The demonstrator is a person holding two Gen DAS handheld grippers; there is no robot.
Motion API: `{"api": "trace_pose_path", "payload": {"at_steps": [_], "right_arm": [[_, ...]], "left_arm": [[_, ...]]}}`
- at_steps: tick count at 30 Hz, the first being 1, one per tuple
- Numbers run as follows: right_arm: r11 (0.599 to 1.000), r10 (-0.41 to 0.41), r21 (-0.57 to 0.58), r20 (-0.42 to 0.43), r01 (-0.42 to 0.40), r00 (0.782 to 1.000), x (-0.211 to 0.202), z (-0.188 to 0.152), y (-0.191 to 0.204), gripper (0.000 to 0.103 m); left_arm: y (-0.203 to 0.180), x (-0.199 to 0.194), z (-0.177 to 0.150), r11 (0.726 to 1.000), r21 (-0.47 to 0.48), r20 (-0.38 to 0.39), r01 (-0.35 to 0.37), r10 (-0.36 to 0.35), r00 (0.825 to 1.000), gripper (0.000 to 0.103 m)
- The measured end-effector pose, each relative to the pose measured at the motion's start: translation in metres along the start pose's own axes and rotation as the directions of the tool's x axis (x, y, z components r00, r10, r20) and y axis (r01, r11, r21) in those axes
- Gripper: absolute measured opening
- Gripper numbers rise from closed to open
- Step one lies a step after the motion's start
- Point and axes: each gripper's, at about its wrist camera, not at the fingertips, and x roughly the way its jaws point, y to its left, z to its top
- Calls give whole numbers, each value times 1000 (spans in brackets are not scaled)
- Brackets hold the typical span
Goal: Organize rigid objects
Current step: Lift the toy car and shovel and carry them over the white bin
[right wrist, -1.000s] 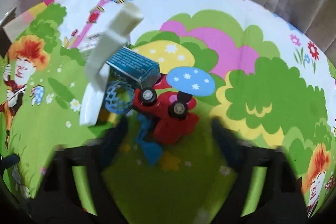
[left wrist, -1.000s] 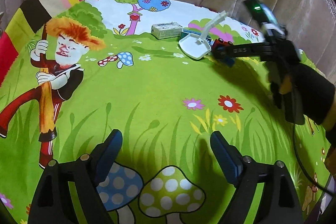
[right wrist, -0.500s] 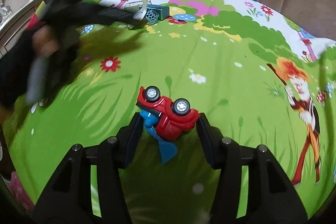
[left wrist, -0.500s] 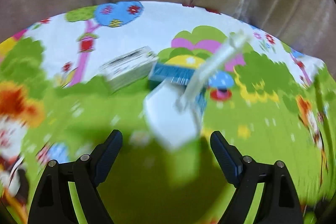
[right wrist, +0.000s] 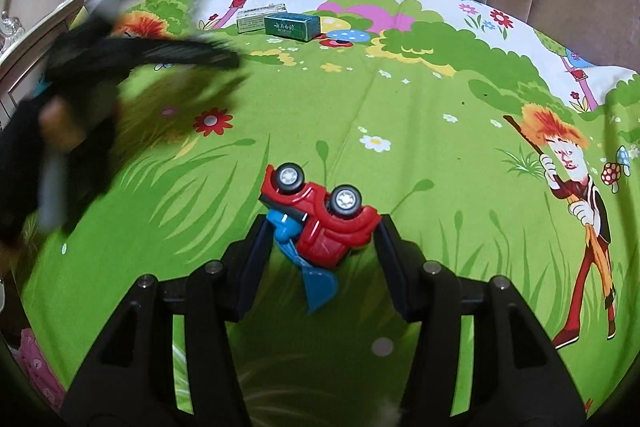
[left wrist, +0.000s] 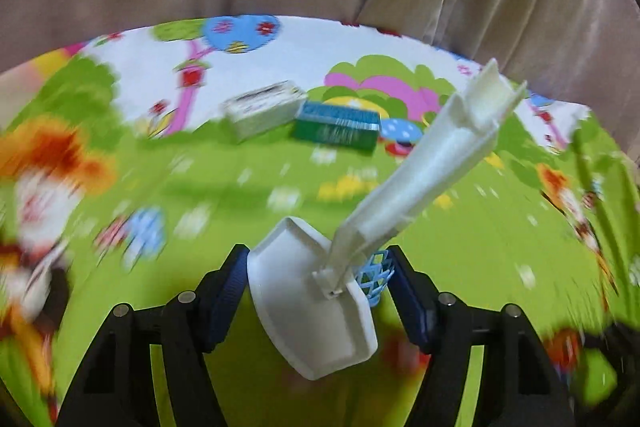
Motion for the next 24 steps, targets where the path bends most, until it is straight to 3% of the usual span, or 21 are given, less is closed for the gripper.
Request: {"api": "trace_pose_path", "payload": {"at_steps": [9, 16, 24], "right_arm": [[1000, -17, -4, -1, 17, 1000, -1, 0, 2, 57], [997, 4, 80, -4, -3, 1000, -13, -8, 23, 57], [998, 64, -11, 49, -64, 997, -50, 0, 84, 57]], "left_arm": [[32, -88, -81, 997, -67, 38, -28, 31, 999, 69], [43, -120, -100, 997, -62, 49, -54, 57, 997, 69], [58, -153, -107, 991, -98, 80, -89, 97, 992, 69]]}}
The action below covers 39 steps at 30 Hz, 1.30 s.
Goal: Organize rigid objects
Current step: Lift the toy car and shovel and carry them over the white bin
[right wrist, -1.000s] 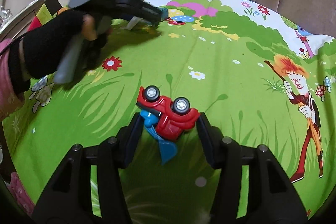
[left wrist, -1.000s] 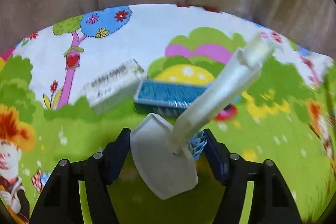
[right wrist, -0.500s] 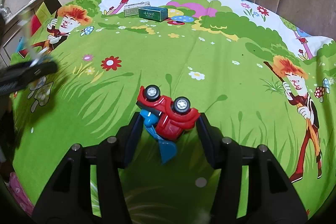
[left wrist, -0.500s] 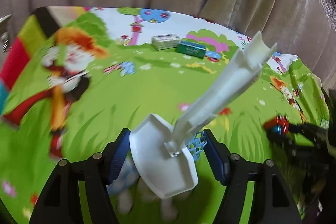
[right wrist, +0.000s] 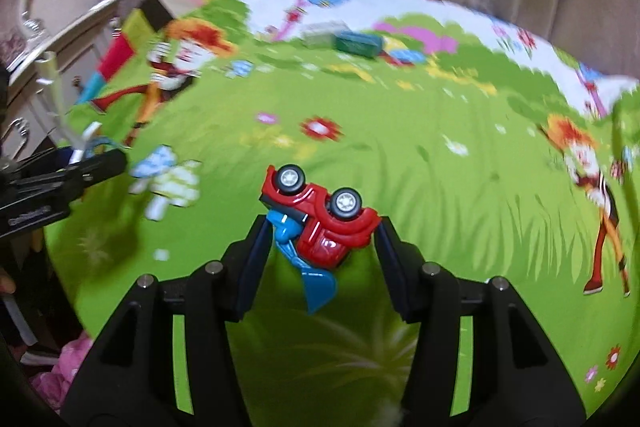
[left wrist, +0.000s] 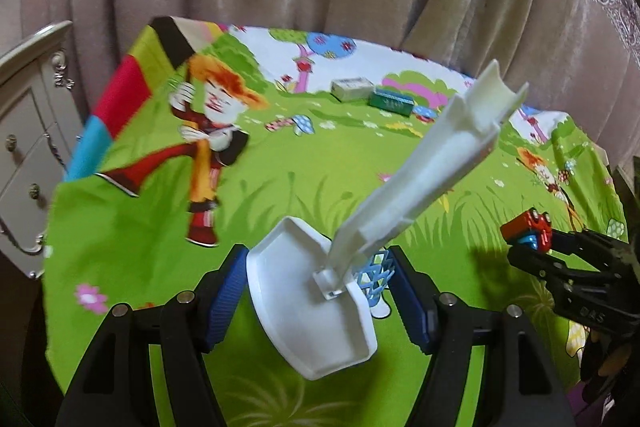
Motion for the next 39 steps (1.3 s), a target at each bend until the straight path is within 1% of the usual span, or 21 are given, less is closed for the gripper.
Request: {"api": "trace_pose_path", "payload": {"at_steps": [6, 10, 12, 17, 24, 29, 34, 39], "right_arm": [[997, 34, -69, 69, -29, 997, -36, 10, 35, 57], [996, 25, -89, 115, -14, 993, -61, 10, 45, 57], [996, 19, -89, 142, -7, 990, -76, 9, 46, 57], [997, 0, -74, 199, 15, 980, -110, 8, 41, 57], [998, -40, -32, 271, 50, 962, -154, -1, 23, 57], [997, -75, 3, 303, 77, 950, -174, -9, 8, 57], [993, -115, 27, 317, 112, 941, -193, -22, -6, 57], [988, -157, 60, 324, 145, 933, -212, -39, -23, 57]], "left_arm": [[4, -29, 5, 1000, -16, 52, -6, 6, 999, 69], [-1, -51, 10, 1000, 2, 98, -4, 4, 995, 69], [-5, -64, 14, 1000, 10, 123, 9, -11, 992, 69], [-22, -86, 19, 999, 41, 172, 31, -37, 984, 70], [-52, -110, 25, 993, 99, 214, 65, -85, 973, 70], [-76, -118, 23, 984, 152, 215, 88, -120, 969, 70], [-101, -127, 20, 973, 201, 211, 113, -156, 965, 70], [-133, -132, 14, 951, 272, 196, 145, -202, 960, 70]]}}
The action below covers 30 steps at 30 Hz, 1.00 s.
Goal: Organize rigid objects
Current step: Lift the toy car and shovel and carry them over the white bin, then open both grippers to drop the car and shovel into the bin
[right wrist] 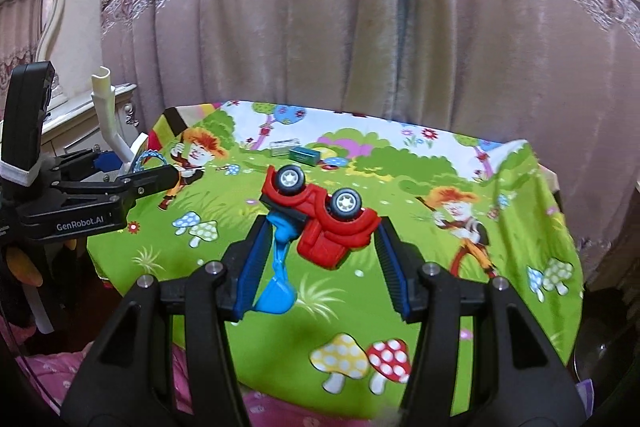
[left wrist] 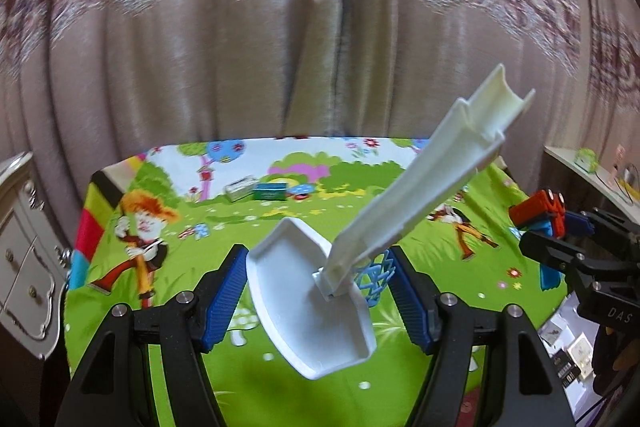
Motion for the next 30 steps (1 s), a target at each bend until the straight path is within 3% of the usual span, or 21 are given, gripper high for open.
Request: {"api": "trace_pose_path", "payload": {"at_steps": [7, 16, 21, 30], "right_arm": [[996, -79, 42, 2, 78, 997, -29, -16, -32, 57], [975, -189, 115, -20, 190, 982, -68, -47, -76, 57], [952, -258, 156, -54, 264, 965, -91, -71, -102, 57], [889, -378, 223, -139, 401, 915, -136, -116, -144, 57]], "left_arm": [[-52, 4, 2, 992, 91, -15, 87, -86, 996, 70], [-125, 9, 2, 951, 218, -61, 218, -210, 976, 70], [-175, 14, -6, 905, 292, -113, 310, -289, 951, 70], [-257, 18, -29, 793, 392, -222, 467, -411, 884, 70]]}}
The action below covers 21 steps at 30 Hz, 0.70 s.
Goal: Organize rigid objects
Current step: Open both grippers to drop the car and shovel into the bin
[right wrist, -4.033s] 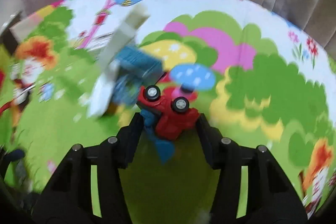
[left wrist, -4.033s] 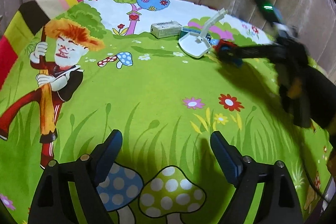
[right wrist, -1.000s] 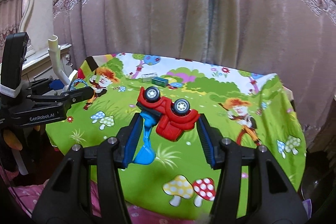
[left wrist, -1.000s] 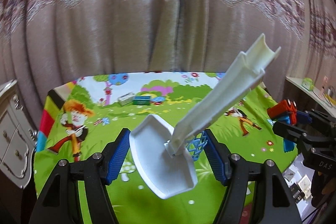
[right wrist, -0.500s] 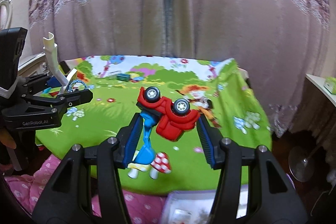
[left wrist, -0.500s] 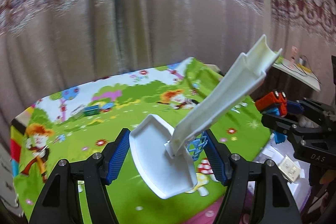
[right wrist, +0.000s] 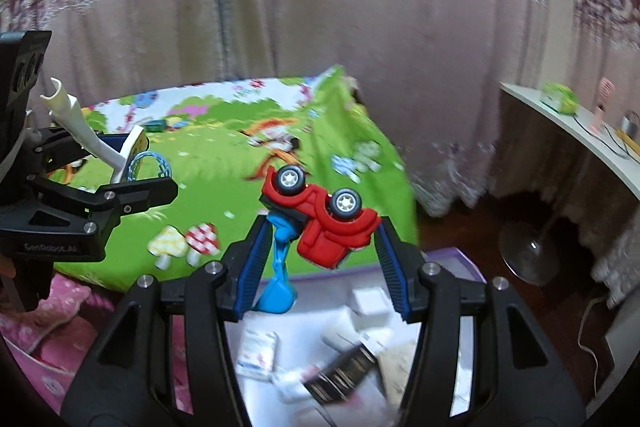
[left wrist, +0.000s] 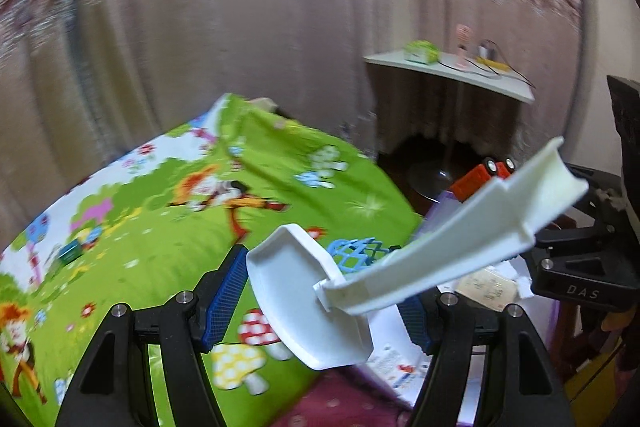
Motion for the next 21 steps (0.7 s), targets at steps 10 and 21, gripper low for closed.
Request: {"api": "trace_pose_path", "payload": {"at_steps": [10, 21], "right_arm": [[988, -139, 53, -131, 147, 982, -4, -43, -57, 57], [969, -180, 124, -250, 216, 951, 4, -61, -84, 69]], "left_arm": [[-62, 43, -9, 971, 57, -92, 234, -228, 969, 71], [-67, 58, -34, 926, 93, -139, 366, -352, 925, 77]]}}
